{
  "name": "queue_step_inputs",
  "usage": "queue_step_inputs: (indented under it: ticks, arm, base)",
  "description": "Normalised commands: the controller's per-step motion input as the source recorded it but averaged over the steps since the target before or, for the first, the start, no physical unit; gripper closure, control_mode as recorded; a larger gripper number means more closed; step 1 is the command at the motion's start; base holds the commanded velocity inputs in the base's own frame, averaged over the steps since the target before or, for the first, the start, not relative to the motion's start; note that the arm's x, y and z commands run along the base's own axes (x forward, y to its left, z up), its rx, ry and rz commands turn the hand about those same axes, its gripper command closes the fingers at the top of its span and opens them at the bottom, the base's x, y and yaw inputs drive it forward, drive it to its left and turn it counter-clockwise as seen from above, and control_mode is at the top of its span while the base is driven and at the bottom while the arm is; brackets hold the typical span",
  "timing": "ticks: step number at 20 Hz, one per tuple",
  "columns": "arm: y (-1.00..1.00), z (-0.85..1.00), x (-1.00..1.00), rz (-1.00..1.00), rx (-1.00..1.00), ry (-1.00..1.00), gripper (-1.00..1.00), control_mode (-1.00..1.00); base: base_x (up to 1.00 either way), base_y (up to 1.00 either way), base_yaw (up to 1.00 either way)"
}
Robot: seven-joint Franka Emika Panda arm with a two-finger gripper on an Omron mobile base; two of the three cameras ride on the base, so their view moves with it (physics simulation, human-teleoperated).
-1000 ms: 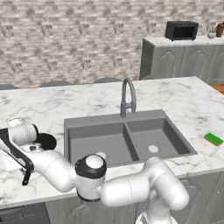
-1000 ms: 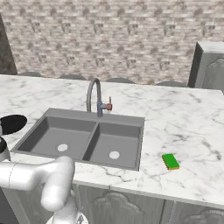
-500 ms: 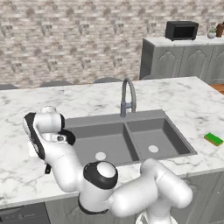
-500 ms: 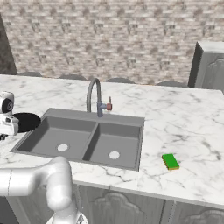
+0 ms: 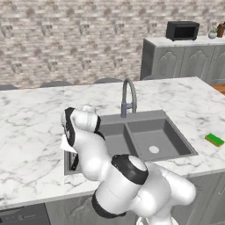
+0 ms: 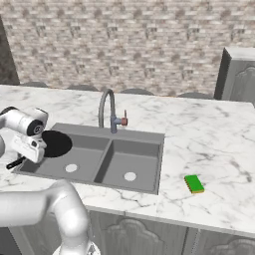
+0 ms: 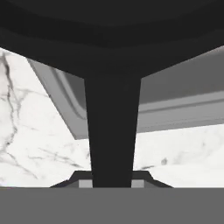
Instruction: Pick the pan and sponge and place them into the sink. Then turn on the water.
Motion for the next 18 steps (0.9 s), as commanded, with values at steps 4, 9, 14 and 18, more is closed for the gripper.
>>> queue_step_inputs:
  ticks: [4,9,14,18]
  arm:
    - [-0.69,-0.17,0.5,-0.12,0.0,0.03,1.0,-1.0]
    - [-0.21,-0.21,0.7,-0.09,-0.02,0.0,1.0,-1.0]
    - [-0.06,-0.22,0.59,-0.14,-0.03,0.0,1.0,-1.0]
    - [-0.05,-0.22,0.4,-0.25,-0.01,0.0,1.0,-1.0]
  base:
    - [0.0,0.0,0.0]
    - [0.0,0.0,0.0]
    - [0.0,0.0,0.0]
    - [0.0,0.0,0.0]
